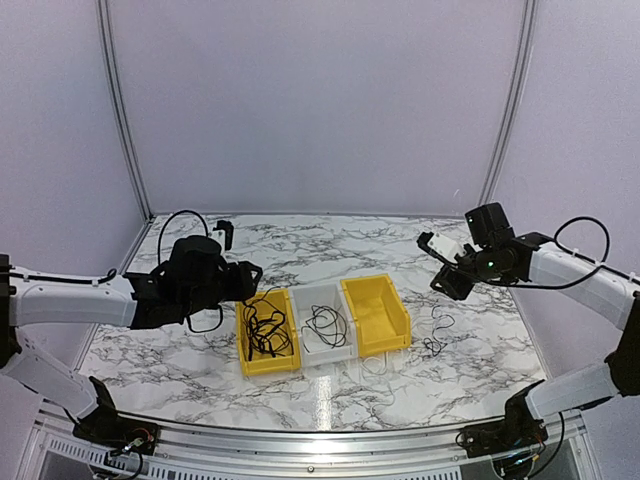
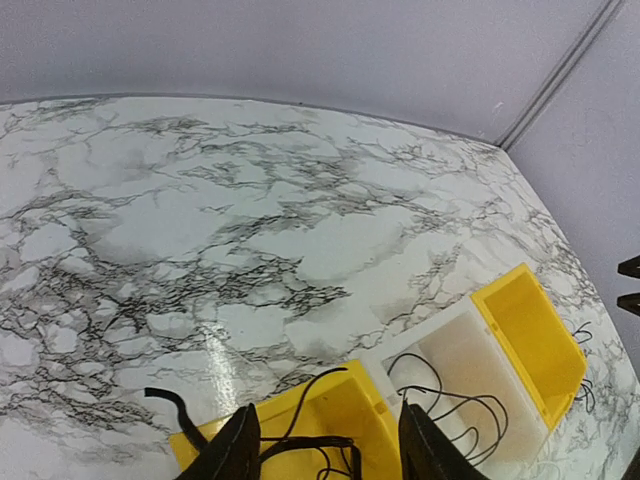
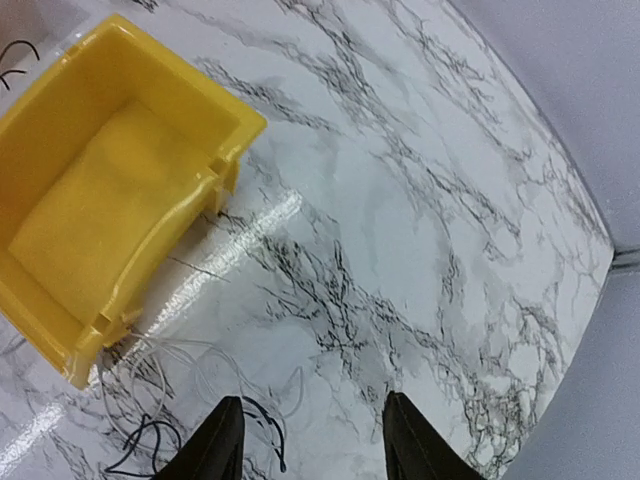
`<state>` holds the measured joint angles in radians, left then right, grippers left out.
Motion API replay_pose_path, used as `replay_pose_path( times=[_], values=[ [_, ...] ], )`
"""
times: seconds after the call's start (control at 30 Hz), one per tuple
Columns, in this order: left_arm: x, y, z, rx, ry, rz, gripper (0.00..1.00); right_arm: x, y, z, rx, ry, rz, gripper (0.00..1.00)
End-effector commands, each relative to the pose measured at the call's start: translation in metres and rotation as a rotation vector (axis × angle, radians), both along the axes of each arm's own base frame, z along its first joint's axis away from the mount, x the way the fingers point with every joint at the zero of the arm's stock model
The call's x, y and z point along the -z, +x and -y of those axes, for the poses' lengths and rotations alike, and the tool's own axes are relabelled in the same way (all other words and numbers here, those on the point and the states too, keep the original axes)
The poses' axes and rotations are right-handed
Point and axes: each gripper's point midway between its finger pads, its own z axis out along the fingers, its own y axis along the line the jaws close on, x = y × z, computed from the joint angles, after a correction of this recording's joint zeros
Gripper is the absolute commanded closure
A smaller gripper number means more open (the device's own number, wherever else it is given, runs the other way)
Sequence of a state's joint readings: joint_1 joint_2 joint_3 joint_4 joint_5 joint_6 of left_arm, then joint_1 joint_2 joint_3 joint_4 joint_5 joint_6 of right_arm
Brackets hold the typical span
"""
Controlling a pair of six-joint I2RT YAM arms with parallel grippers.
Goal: Untangle the cables
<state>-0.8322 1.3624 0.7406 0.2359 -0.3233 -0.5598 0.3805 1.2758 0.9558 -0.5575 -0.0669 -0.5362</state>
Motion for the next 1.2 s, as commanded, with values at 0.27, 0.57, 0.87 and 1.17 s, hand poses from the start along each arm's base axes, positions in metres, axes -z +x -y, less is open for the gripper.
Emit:
replay_pose_path(
  times=[0.27,0.57,0.87,1.17],
  values=[
    [-0.014,-0.020,0.071,0.110,0.117,0.067,0.51,0.033,0.008,0.029,0.033,0.064,-0.053,0.48],
    [-0.013,0.006,-0.041,-0.287,0.054,-0.054,0.39,0.043,0.011,0.023,0.029,0.093,-0.084,0.48],
    [0.022,0.027,-0.062,-0.295,-0.448,-0.203,0.34,0.048,0.011,0.019,0.030,0.116,-0.113,0.48],
    [0.040,0.051,-0.055,-0.260,-0.730,-0.281,0.39,0.052,0.007,0.023,0.038,0.095,-0.118,0.48]
  ],
)
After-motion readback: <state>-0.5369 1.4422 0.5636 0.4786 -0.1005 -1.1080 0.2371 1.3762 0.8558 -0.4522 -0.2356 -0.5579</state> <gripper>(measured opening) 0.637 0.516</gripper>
